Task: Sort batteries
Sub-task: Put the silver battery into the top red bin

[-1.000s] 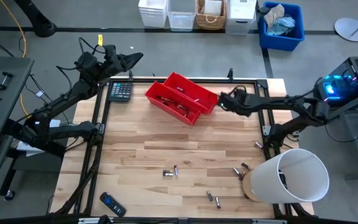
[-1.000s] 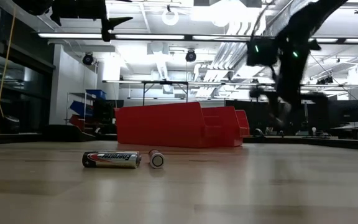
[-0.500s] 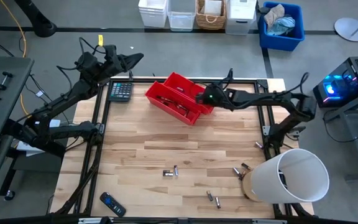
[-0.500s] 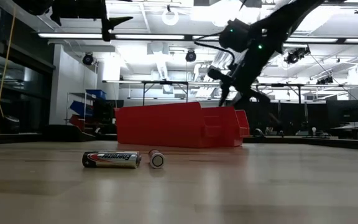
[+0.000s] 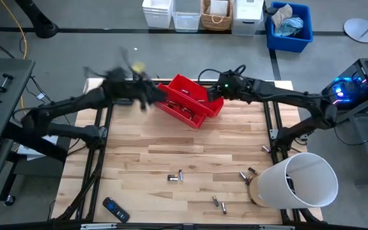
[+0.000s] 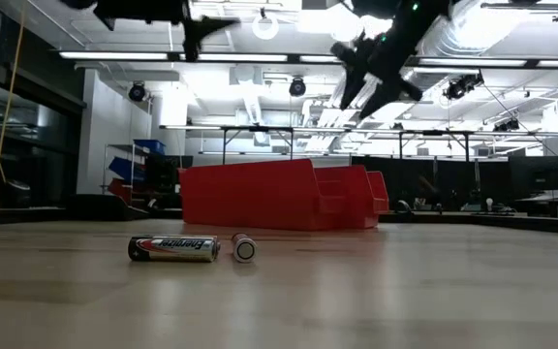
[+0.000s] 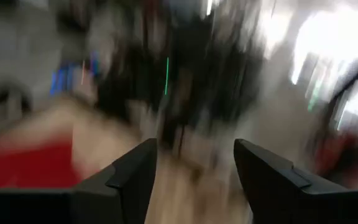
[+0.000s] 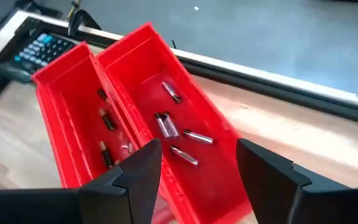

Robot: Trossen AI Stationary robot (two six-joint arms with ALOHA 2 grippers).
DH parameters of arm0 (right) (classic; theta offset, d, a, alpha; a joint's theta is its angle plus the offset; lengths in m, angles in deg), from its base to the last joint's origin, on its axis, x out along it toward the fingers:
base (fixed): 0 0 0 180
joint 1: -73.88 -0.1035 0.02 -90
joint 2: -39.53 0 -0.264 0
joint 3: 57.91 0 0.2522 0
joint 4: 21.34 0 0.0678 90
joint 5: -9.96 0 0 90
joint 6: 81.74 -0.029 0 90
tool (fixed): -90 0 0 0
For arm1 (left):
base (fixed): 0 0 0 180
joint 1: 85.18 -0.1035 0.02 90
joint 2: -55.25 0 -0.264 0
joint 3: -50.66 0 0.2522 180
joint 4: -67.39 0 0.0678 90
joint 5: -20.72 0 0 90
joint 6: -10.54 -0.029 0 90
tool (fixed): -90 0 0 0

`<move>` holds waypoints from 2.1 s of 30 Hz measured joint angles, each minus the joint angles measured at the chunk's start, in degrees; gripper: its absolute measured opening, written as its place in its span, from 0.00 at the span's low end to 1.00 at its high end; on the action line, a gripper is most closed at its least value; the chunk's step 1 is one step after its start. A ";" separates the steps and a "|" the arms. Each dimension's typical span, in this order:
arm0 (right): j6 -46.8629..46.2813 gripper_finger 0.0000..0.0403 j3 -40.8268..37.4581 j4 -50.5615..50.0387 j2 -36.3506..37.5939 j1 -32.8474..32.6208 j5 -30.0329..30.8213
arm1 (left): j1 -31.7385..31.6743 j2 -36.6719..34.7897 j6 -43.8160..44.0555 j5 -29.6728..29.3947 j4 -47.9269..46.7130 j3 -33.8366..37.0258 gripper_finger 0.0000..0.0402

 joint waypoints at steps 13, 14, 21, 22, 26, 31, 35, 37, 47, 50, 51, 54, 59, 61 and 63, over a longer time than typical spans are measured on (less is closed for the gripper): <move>10.43 0.51 0.24 -5.39 6.91 5.11 -4.43 | 32.29 20.79 -51.86 -23.32 -36.12 -7.35 0.52; 10.34 0.51 0.24 -5.39 6.88 5.34 -5.54 | 33.40 22.95 -52.83 -23.13 -35.58 -7.81 0.52; 5.36 0.51 0.50 -1.93 6.93 2.20 -13.99 | 37.24 38.22 -66.23 -21.92 -35.21 -19.27 0.52; 4.03 0.51 1.12 -1.58 6.93 1.35 -14.75 | 37.61 39.94 -68.42 -21.92 -35.23 -21.03 0.52; -0.70 0.51 4.52 -1.20 7.06 -3.03 -14.98 | 39.42 45.27 -73.31 -21.84 -35.76 -25.07 0.52; -4.19 0.51 8.60 -1.28 7.06 -8.75 -10.79 | 41.43 47.73 -74.85 -18.81 -36.24 -25.97 0.51; -5.54 0.51 10.77 -1.86 7.06 -12.51 -5.61 | 43.07 47.62 -77.40 -15.67 -36.83 -26.01 0.50; -6.39 0.51 11.34 -1.78 7.06 -14.03 -2.96 | 43.66 47.68 -78.63 -15.32 -37.12 -26.01 0.50; -8.07 0.51 11.34 -1.94 7.02 -18.20 1.36 | 43.70 51.86 -79.35 -16.13 -36.15 -25.95 0.50; -8.07 0.51 11.34 -1.94 7.02 -18.47 1.58 | 43.73 52.63 -79.42 -16.15 -36.25 -25.95 0.50; -8.08 0.51 11.34 -1.96 7.02 -18.47 1.57 | 43.73 52.69 -79.48 -16.13 -36.22 -25.95 0.50; -8.56 0.51 11.34 -1.94 7.02 -18.47 1.61 | 43.24 52.79 -79.81 -16.11 -35.91 -25.95 0.50; -9.11 0.51 11.34 -1.96 7.02 -18.45 1.92 | 41.57 52.82 -78.16 -15.54 -32.66 -25.95 0.50; -9.09 0.51 11.34 -1.96 7.02 -18.45 2.61 | 40.92 52.82 -77.87 -14.28 -32.11 -25.95 0.50; -9.09 0.51 11.33 -1.97 7.02 -18.45 2.85 | 40.47 52.82 -77.73 -12.87 -32.12 -25.95 0.50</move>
